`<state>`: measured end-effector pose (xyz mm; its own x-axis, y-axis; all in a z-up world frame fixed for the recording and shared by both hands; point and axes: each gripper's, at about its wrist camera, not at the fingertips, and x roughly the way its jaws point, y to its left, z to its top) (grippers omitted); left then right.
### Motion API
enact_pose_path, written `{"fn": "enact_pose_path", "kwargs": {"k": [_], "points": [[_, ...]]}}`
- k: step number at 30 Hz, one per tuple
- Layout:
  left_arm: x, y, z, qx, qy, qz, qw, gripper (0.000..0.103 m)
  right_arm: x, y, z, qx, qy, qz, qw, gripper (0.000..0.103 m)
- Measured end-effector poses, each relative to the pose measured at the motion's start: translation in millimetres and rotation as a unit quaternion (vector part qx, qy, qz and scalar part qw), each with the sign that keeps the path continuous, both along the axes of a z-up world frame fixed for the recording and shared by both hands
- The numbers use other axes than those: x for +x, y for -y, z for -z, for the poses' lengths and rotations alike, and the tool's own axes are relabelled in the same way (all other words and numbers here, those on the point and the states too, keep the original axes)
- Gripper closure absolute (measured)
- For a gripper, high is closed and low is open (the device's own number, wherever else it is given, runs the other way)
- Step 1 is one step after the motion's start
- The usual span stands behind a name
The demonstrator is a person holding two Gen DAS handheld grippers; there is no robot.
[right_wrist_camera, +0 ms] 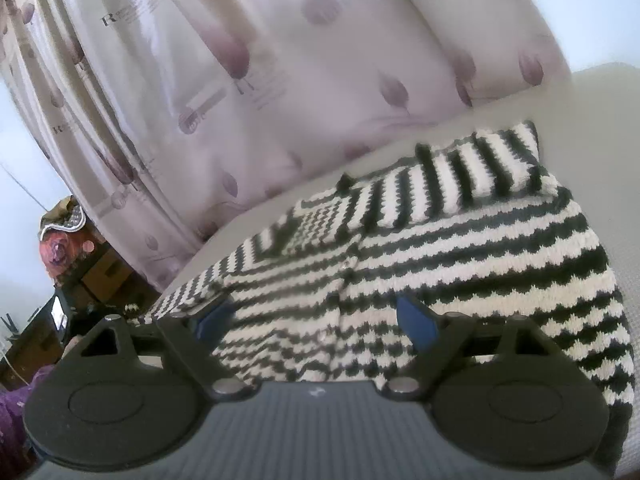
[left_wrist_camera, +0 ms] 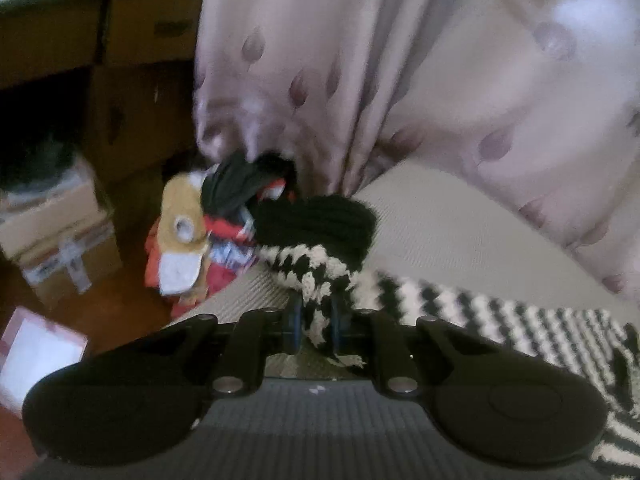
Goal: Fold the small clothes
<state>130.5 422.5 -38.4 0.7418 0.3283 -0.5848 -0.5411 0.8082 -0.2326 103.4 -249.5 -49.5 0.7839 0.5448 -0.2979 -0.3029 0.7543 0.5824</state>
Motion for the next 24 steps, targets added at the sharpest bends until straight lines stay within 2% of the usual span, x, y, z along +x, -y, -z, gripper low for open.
{"fn": "enact_pose_path", "kwargs": {"k": [6, 12, 14, 18, 21, 24], "points": [[9, 53, -62, 0.053, 0.077, 0.032, 0.9951, 0.087, -5, 15, 4, 0.021, 0.0, 0.014, 1.0, 0.015], [45, 146, -129, 0.068, 0.142, 0.121, 0.98, 0.087, -13, 38, 11, 0.06, -0.004, 0.039, 0.997, 0.015], [64, 188, -147, 0.068, 0.158, 0.161, 0.9718, 0.087, -16, 46, 13, 0.067, -0.001, 0.047, 0.997, 0.015], [93, 275, -165, 0.058, 0.175, 0.241, 0.9529, 0.087, -23, 64, 16, 0.081, 0.005, 0.064, 0.995, 0.015], [112, 344, -162, 0.052, 0.177, 0.303, 0.9349, 0.087, -27, 80, 21, 0.094, 0.006, 0.076, 0.993, 0.015], [131, 408, -144, 0.046, 0.165, 0.364, 0.9157, 0.087, -29, 95, 28, 0.104, 0.004, 0.089, 0.991, 0.015]]}}
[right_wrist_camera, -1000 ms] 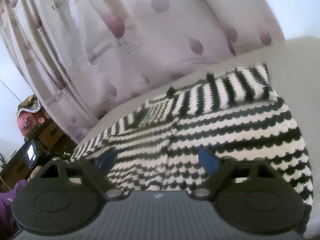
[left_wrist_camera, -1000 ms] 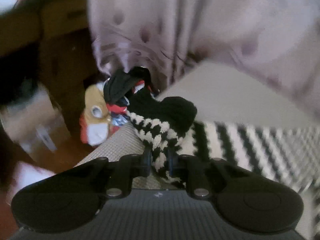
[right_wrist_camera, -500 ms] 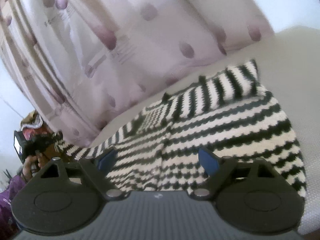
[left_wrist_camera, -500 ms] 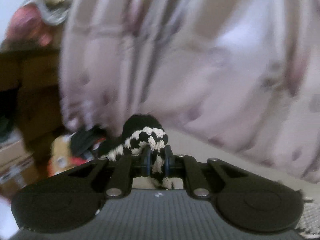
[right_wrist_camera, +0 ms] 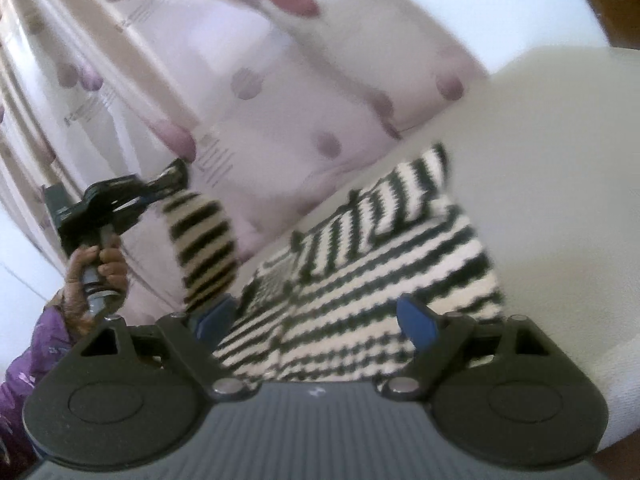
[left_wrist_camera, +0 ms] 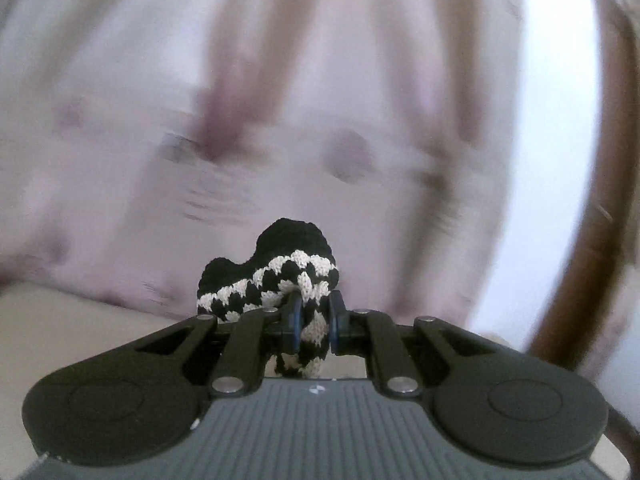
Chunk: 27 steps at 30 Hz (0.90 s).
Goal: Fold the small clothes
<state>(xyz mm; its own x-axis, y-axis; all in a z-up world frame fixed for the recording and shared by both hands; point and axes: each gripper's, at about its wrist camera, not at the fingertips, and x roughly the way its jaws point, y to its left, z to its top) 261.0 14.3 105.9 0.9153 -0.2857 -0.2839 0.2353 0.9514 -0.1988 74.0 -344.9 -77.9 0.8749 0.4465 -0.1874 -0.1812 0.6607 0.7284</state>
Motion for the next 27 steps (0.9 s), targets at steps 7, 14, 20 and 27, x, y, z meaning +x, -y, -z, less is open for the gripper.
{"fn": "enact_pose_path", "kwargs": {"k": [7, 14, 20, 27], "points": [[37, 110, 80, 0.022, -0.073, 0.112, 0.9907, 0.087, -3, 31, 20, 0.028, -0.011, 0.025, 0.999, 0.015], [44, 142, 138, 0.064, -0.093, 0.184, 0.9765, 0.044, 3, 50, 26, 0.038, -0.011, 0.031, 0.999, 0.014], [18, 108, 114, 0.017, -0.033, 0.156, 0.9871, 0.0, 38, 49, 2, 0.007, 0.009, 0.011, 1.0, 0.013], [1, 28, 131, 0.084, -0.052, 0.036, 0.9944, 0.002, 138, 26, -41, -0.152, 0.022, -0.023, 0.988, 0.014]]}}
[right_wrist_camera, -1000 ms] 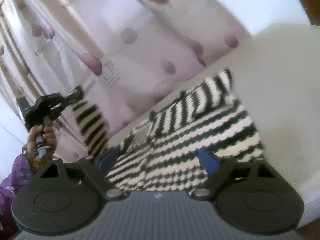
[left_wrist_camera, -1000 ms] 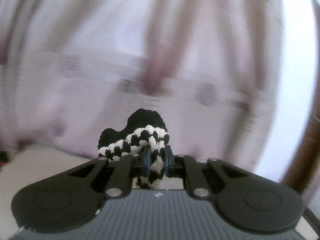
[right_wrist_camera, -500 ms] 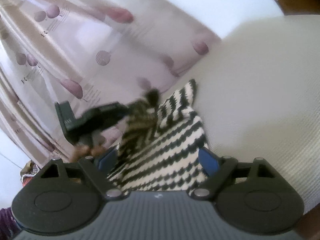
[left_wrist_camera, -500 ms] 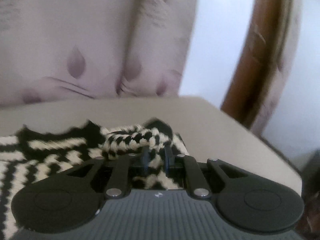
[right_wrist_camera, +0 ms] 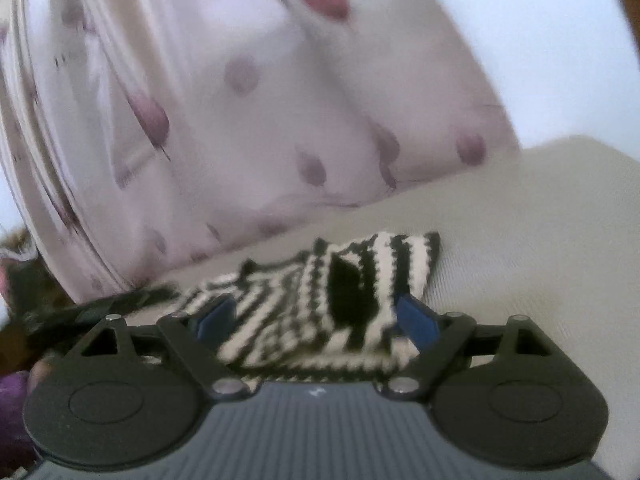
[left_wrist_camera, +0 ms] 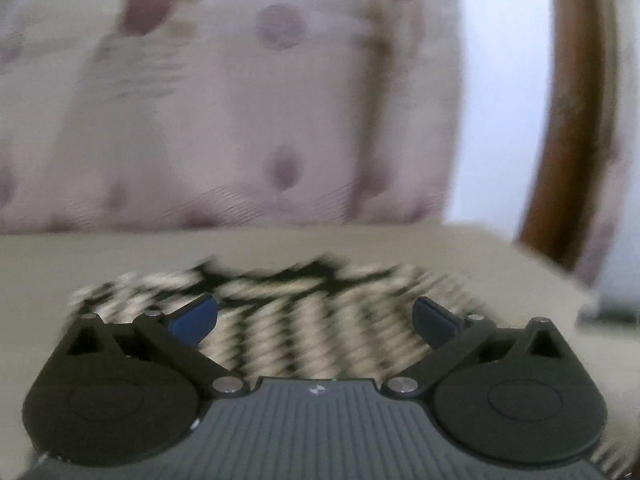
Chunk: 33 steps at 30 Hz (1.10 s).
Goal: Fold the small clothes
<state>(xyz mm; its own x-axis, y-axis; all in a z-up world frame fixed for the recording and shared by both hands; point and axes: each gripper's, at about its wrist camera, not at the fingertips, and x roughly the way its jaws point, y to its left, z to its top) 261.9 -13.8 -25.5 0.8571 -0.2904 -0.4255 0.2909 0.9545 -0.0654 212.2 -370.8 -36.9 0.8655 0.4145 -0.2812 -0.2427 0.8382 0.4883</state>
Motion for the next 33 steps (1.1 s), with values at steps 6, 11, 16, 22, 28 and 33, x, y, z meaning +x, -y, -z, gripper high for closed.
{"fn": "enact_pose_path", "kwargs": {"k": [6, 11, 16, 22, 28, 33], "points": [[10, -74, 44, -0.037, -0.059, -0.097, 0.9928, 0.005, 88, -18, 15, -0.022, -0.06, -0.031, 0.997, 0.035], [4, -89, 53, -0.077, -0.045, -0.109, 0.99, 0.001, 115, -42, 37, -0.059, -0.119, -0.04, 0.99, 0.073], [-10, -74, 46, -0.037, -0.001, -0.117, 0.9925, 0.0, 92, -35, 10, -0.067, -0.038, 0.04, 0.996, 0.094], [-12, -77, 45, -0.046, -0.006, -0.126, 0.9909, 0.0, 96, -22, 26, -0.059, -0.068, 0.075, 0.993, 0.095], [-8, -82, 46, -0.054, -0.02, -0.141, 0.9884, 0.0, 87, -5, 45, 0.021, -0.112, 0.084, 0.99, 0.091], [-3, -89, 48, -0.072, -0.038, -0.157, 0.9843, 0.0, 84, -19, 23, -0.027, -0.056, 0.079, 0.995, 0.09]]}}
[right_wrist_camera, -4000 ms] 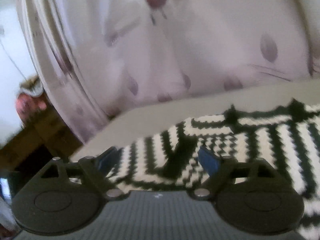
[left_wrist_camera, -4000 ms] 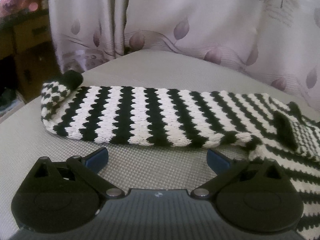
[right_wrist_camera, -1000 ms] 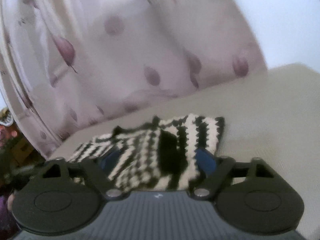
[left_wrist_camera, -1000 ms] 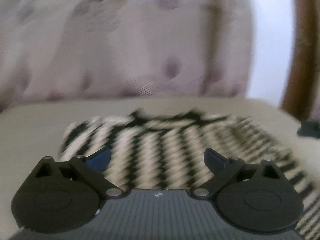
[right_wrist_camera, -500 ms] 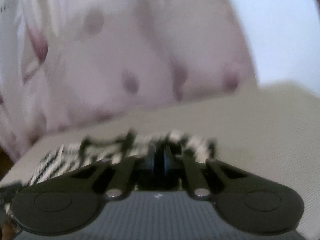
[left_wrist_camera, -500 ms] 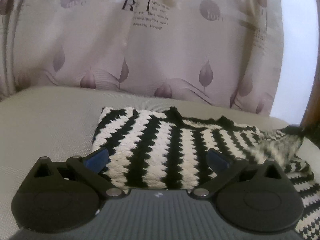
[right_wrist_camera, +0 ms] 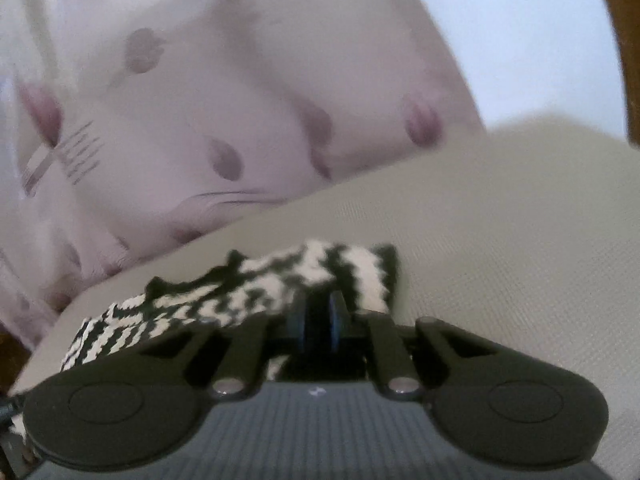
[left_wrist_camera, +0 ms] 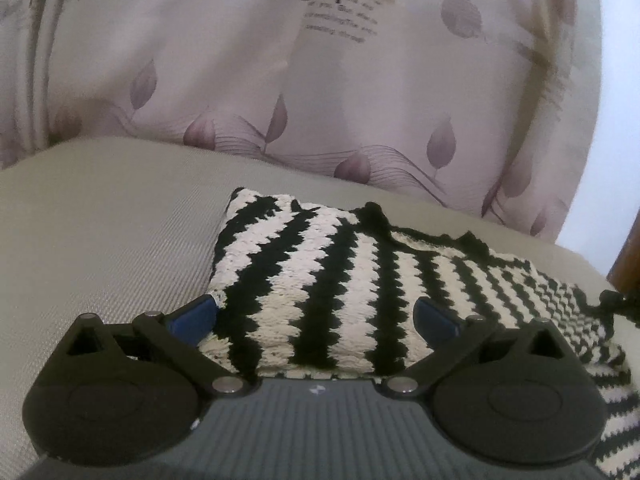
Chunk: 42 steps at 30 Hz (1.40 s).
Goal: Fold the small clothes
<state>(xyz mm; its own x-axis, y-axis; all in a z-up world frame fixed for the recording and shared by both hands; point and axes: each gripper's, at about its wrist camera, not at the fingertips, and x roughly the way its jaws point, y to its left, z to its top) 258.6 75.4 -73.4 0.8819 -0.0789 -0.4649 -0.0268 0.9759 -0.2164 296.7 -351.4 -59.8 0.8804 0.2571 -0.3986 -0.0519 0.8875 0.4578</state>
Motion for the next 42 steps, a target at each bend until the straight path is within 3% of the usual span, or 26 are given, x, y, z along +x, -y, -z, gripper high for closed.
{"fn": "enact_pose_path", "kwargs": {"k": [5, 11, 14, 17, 21, 25, 28, 32, 35, 42], "points": [[6, -8, 3, -0.023, -0.024, -0.014, 0.9994, 0.0, 30, -14, 16, -0.05, -0.049, -0.015, 0.997, 0.092], [14, -22, 8, -0.061, -0.05, -0.035, 0.9963, 0.0, 32, -7, 15, -0.027, -0.056, -0.015, 0.998, 0.091], [12, -24, 5, -0.055, -0.055, -0.029, 0.9966, 0.002, -10, 7, -2, 0.016, -0.017, -0.006, 1.0, 0.087], [-2, -21, -9, -0.026, -0.073, -0.001, 0.997, 0.003, -74, 14, -11, 0.016, 0.007, -0.04, 0.999, 0.079], [-54, -24, -31, 0.006, -0.06, 0.058, 0.9965, 0.0, -165, 27, 9, 0.01, -0.008, -0.052, 0.999, 0.057], [-99, -36, -35, 0.003, -0.082, 0.089, 0.9926, 0.001, -232, 37, 35, 0.031, -0.034, -0.027, 0.999, 0.055], [-125, -45, -33, -0.009, -0.091, 0.101, 0.9907, 0.001, -258, 34, 45, 0.041, -0.04, -0.024, 0.998, 0.055], [-155, -51, -28, -0.017, -0.081, 0.101, 0.9915, 0.001, -265, 21, 47, 0.031, -0.035, -0.031, 0.998, 0.055], [-163, -52, -23, -0.039, -0.096, 0.115, 0.988, 0.001, -263, 11, 48, 0.032, -0.039, -0.04, 0.998, 0.055], [-175, -69, -8, -0.083, -0.114, 0.089, 0.986, 0.001, -260, 1, 49, 0.05, -0.039, -0.048, 0.997, 0.055]]}}
